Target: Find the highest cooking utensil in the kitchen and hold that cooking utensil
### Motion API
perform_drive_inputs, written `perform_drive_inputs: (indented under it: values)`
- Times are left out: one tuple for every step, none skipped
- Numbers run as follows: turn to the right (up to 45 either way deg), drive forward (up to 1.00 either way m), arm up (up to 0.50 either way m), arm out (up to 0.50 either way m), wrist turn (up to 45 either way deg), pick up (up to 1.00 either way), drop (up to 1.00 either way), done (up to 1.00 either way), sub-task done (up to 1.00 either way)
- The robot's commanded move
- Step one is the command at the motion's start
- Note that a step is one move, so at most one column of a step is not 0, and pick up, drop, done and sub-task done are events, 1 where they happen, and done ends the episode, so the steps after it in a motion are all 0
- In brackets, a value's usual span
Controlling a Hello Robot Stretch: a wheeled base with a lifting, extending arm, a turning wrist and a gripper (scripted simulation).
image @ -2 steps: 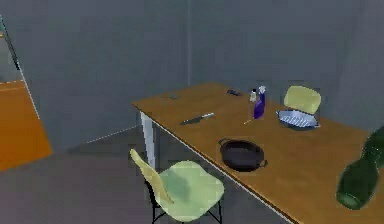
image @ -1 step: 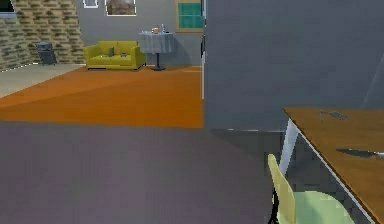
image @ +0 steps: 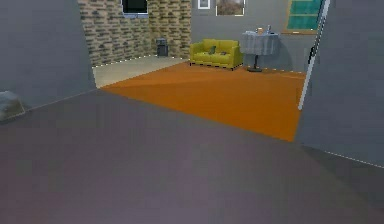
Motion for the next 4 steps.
perform_drive_inputs:
  values:
    - [0.0, 0.00, 0.50, 0.00, 0.0, 0.00, 0.00, 0.00, 0.00]
    - [0.0, 0.00, 0.38, 0.00, 0.0, 0.00, 0.00, 0.00, 0.00]
    - [0.0, 0.00, 0.00, 0.50, 0.0, 0.00, 0.00, 0.00, 0.00]
    - [0.0, 0.00, 0.00, 0.00, 45.0, 0.00, 0.00, 0.00, 0.00]
